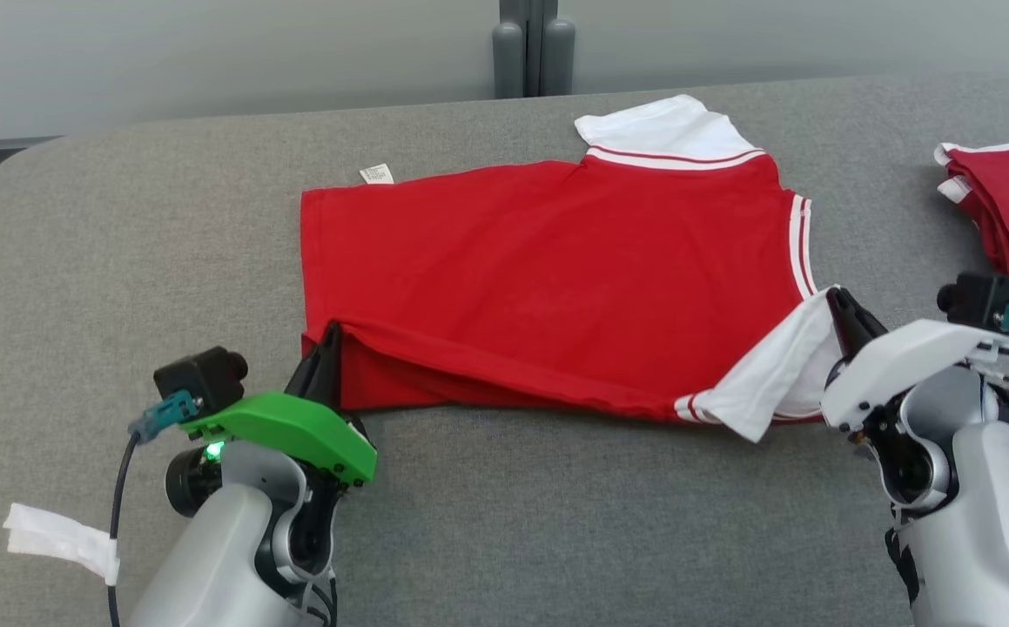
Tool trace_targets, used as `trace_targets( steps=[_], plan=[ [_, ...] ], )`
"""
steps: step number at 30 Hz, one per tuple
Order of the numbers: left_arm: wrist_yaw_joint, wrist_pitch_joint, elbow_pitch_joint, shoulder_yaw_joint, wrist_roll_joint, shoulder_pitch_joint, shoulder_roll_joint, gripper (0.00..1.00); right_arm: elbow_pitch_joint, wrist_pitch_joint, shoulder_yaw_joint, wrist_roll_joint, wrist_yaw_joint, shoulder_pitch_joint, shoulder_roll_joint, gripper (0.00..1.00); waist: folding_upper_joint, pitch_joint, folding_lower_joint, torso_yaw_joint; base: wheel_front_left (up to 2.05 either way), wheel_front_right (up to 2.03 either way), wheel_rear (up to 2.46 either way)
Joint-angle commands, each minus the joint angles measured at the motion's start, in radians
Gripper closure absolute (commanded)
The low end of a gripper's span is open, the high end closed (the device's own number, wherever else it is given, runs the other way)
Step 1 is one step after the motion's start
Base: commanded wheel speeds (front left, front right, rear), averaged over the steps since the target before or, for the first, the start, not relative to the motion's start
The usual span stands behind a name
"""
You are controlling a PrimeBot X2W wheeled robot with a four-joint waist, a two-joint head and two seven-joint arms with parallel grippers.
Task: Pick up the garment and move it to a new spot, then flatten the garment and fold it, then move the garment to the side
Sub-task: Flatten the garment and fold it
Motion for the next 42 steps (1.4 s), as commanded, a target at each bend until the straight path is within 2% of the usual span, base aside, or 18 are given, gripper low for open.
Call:
trace_targets(
  steps=[1, 7, 18, 28, 30, 31, 32, 34, 35, 42],
  plan=[
    [0.010, 0.009, 0.018, 0.004, 0.007, -0.035, 0.004, 1.00, 0.030, 0.012, 0.004, -0.020, -0.001, -0.044, -0.014, 1.00, 0.0000, 0.019, 0.0001, -0.005, 0.00, 0.00, 0.00],
    [0.028, 0.024, 0.071, 0.002, 0.016, -0.100, -0.004, 1.00, 0.163, 0.044, 0.030, -0.078, -0.001, -0.189, -0.050, 1.00, 0.0000, 0.057, 0.0001, -0.008, 0.00, 0.00, 0.00],
    [0.027, 0.047, 0.121, -0.016, 0.022, -0.154, -0.013, 1.00, 0.393, 0.054, 0.079, -0.143, -0.001, -0.389, -0.095, 1.00, 0.0000, 0.093, 0.0001, 0.004, 0.00, 0.00, 0.00],
    [0.047, 0.093, 0.141, -0.034, 0.023, -0.186, -0.019, 1.00, 0.578, 0.004, 0.096, -0.206, -0.001, -0.516, -0.113, 1.00, 0.0000, 0.115, 0.0001, 0.025, 0.00, 0.00, 0.00],
    [0.047, 0.100, 0.147, -0.040, 0.023, -0.193, -0.023, 1.00, 0.615, -0.013, 0.086, -0.219, -0.001, -0.540, -0.114, 0.82, 0.0000, 0.118, 0.0001, 0.029, 0.00, 0.00, 0.00],
    [0.046, 0.101, 0.149, -0.042, 0.024, -0.196, -0.024, 1.00, 0.634, -0.023, 0.082, -0.228, -0.001, -0.552, -0.115, 0.47, 0.0000, 0.120, 0.0001, 0.030, 0.00, 0.00, 0.00],
    [0.045, 0.102, 0.150, -0.044, 0.025, -0.199, -0.025, 0.88, 0.650, -0.033, 0.079, -0.234, -0.001, -0.562, -0.114, 0.01, 0.0000, 0.120, 0.0001, 0.031, 0.00, 0.00, 0.00],
    [0.043, 0.102, 0.153, -0.053, 0.033, -0.206, -0.025, 0.12, 0.680, -0.058, 0.068, -0.252, -0.001, -0.583, -0.117, 0.00, 0.0000, 0.119, 0.0001, 0.033, 0.00, 0.00, 0.00],
    [0.044, 0.102, 0.153, -0.055, 0.032, -0.207, -0.028, 0.00, 0.694, -0.076, 0.060, -0.259, -0.001, -0.594, -0.117, 0.00, 0.0000, 0.117, 0.0001, 0.033, 0.00, 0.00, 0.00],
    [0.048, 0.106, 0.127, -0.066, 0.046, -0.175, -0.004, 0.00, 0.757, -0.141, 0.074, -0.254, -0.001, -0.635, -0.108, 0.00, 0.0000, 0.085, 0.0001, 0.027, 0.00, 0.00, 0.00]
  ],
)
